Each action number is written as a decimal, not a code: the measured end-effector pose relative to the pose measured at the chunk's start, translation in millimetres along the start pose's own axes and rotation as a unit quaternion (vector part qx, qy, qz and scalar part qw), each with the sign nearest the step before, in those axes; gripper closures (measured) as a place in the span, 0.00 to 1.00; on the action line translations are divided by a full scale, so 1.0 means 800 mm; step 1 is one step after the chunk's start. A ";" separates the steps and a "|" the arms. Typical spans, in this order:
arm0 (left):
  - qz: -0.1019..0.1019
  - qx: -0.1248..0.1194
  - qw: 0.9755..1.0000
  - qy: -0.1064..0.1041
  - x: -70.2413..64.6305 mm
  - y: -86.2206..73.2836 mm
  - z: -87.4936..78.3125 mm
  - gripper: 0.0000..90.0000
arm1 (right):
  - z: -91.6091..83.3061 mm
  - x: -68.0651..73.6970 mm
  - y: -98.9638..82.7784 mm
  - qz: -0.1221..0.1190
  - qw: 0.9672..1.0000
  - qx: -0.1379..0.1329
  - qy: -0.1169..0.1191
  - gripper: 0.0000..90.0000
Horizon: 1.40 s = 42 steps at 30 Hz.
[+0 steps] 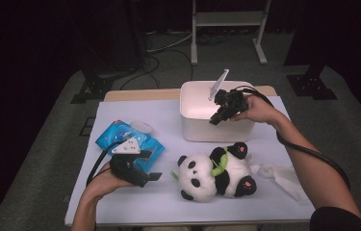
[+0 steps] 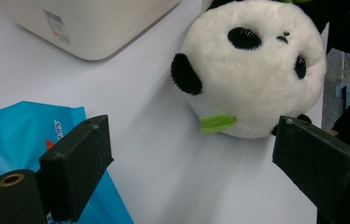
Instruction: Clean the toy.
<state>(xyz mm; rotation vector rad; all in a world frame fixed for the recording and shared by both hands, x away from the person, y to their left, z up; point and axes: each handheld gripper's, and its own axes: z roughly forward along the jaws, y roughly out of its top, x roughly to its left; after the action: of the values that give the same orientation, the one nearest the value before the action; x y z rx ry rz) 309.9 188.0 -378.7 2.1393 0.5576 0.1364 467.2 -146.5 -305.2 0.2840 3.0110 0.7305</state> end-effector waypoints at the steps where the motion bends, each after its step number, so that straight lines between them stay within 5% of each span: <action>1: 0.001 0.000 1.000 -0.001 0.000 0.000 0.000 0.12 | 0.000 0.002 -0.001 0.003 1.000 0.000 0.002 0.94; 22: 0.014 0.003 1.000 -0.002 -0.007 0.006 0.001 0.12 | 0.000 0.053 -0.006 -0.005 1.000 -0.017 0.012 0.95; 38: 0.020 0.004 1.000 0.000 -0.007 0.007 0.001 0.12 | 0.000 0.061 -0.008 -0.005 0.999 -0.020 0.028 0.94; 42: 0.017 0.004 1.000 0.000 -0.006 0.005 0.001 0.12 | -0.001 0.059 -0.009 0.004 1.000 -0.017 0.019 0.83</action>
<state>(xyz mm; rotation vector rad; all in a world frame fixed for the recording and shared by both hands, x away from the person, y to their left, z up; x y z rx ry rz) 307.2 183.3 -375.2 2.1580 0.5220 0.1528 419.7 -144.4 -307.4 0.2832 3.0316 0.7960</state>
